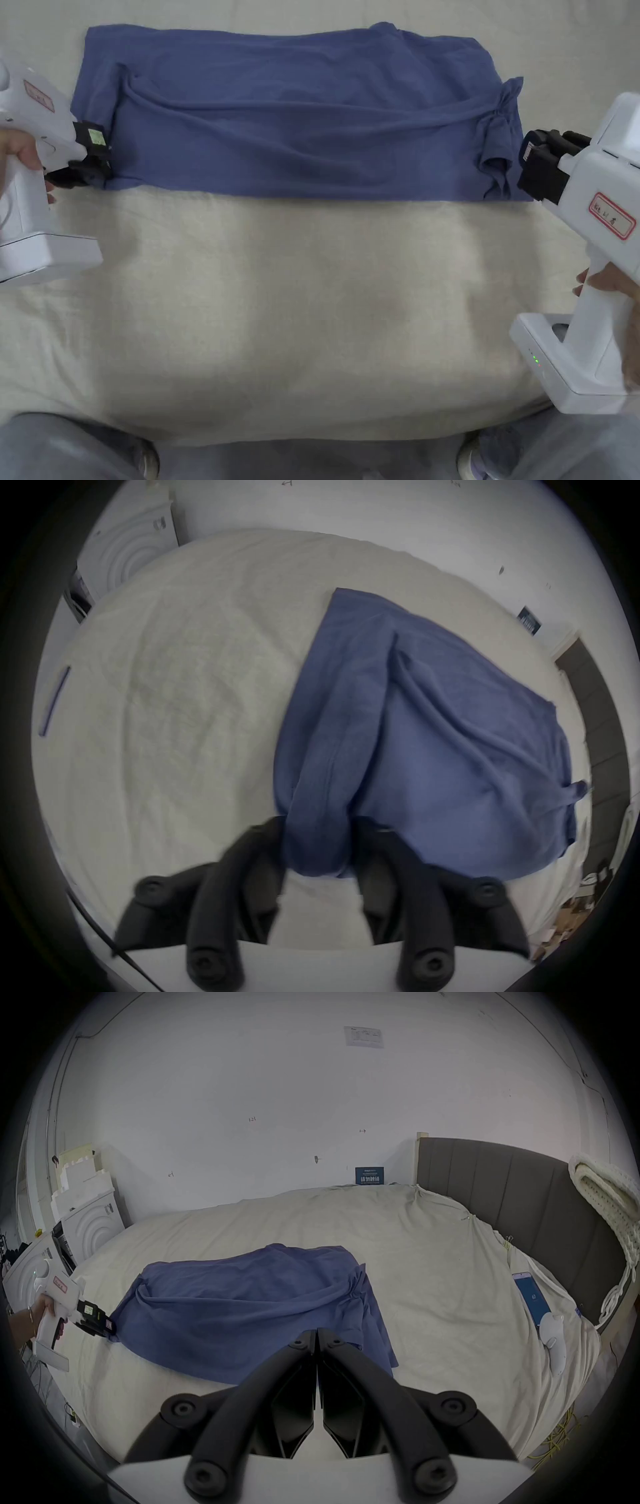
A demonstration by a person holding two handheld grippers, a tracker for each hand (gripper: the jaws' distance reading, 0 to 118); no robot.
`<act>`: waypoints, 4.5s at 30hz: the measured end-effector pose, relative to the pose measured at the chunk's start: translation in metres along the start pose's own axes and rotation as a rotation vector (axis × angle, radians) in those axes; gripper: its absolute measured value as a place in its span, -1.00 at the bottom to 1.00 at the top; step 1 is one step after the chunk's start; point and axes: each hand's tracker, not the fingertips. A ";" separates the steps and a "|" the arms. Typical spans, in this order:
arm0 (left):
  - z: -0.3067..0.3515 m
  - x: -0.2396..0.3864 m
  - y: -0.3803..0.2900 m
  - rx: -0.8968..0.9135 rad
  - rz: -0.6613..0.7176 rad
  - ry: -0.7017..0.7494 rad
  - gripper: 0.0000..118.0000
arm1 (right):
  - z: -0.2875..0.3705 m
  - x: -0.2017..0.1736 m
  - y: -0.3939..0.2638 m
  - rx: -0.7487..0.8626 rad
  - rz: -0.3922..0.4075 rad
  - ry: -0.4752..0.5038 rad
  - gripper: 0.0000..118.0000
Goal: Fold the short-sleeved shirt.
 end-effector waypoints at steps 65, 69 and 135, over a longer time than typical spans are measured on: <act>0.123 -0.045 -0.104 0.202 0.182 -0.210 -0.93 | -0.005 0.095 0.027 -0.506 -0.202 0.136 -0.81; 0.116 -0.084 -0.119 0.174 0.168 -0.191 -0.93 | 0.035 0.102 -0.008 -0.516 -0.218 0.143 -0.81; 0.071 0.041 -0.052 0.644 -0.280 0.009 -1.00 | -0.021 -0.022 0.030 0.118 0.034 0.004 -1.00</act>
